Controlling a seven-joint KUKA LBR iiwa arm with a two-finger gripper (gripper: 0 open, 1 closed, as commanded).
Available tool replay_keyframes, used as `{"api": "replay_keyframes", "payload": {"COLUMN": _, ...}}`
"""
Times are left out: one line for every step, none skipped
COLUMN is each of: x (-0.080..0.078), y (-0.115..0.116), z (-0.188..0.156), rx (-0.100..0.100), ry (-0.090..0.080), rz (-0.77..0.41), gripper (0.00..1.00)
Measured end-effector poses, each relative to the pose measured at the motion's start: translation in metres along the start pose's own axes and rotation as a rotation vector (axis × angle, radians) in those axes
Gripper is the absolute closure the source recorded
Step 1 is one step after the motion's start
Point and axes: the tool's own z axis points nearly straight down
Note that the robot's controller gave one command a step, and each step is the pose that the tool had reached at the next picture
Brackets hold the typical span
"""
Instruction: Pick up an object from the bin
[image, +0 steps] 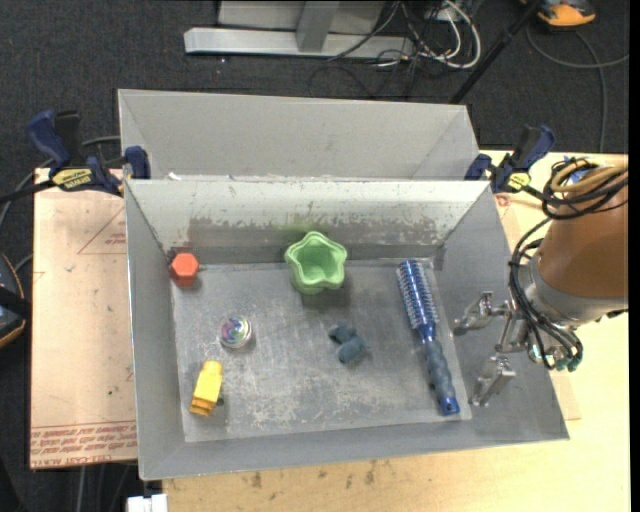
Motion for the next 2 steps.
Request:
{"api": "replay_keyframes", "payload": {"x": -0.0597, "y": 0.0697, "z": 0.1093, "rx": 0.002, "ry": -0.01, "rz": -0.231, "gripper": 0.0}}
{"api": "replay_keyframes", "payload": {"x": -0.0591, "y": 0.0681, "z": 0.1065, "rx": 0.002, "ry": -0.007, "rz": -0.231, "gripper": 1.0}}
